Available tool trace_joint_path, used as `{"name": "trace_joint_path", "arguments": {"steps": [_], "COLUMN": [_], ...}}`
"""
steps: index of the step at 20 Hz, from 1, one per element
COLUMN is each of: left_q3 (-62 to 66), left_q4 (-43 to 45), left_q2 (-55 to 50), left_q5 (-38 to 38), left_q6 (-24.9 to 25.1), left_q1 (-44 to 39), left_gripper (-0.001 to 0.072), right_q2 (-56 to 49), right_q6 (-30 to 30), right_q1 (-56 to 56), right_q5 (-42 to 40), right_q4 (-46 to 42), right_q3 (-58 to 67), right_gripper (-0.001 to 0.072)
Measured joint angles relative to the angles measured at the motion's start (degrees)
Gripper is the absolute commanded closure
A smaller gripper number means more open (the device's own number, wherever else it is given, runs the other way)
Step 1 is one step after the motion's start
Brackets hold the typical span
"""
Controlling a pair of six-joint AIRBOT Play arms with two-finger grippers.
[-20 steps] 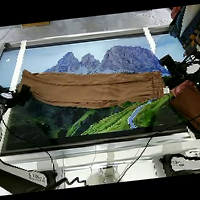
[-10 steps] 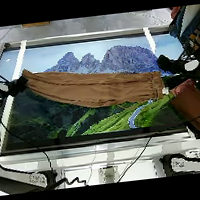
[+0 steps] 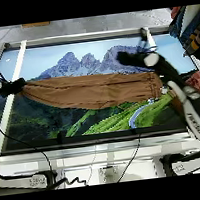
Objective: Fold the clothes and pants, and hang the long-sleeved shirts on hangers.
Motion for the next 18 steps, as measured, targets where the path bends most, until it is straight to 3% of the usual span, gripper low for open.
{"name": "trace_joint_path", "arguments": {"steps": [9,18], "left_q3": [0.0,0.0], "left_q4": [0.7,-3.5], "left_q2": [2.3,9.9], "left_q5": [-2.4,-2.3], "left_q6": [0.2,0.4], "left_q1": [-0.7,-3.4], "left_gripper": [0.0682,0.0681], "right_q2": [-27.0,-38.5], "right_q6": [10.7,15.9], "right_q1": [18.4,27.4], "right_q5": [7.0,0.0], "right_q4": [2.2,12.3], "right_q3": [24.4,31.0], "right_gripper": [0.0690,0.0690]}}
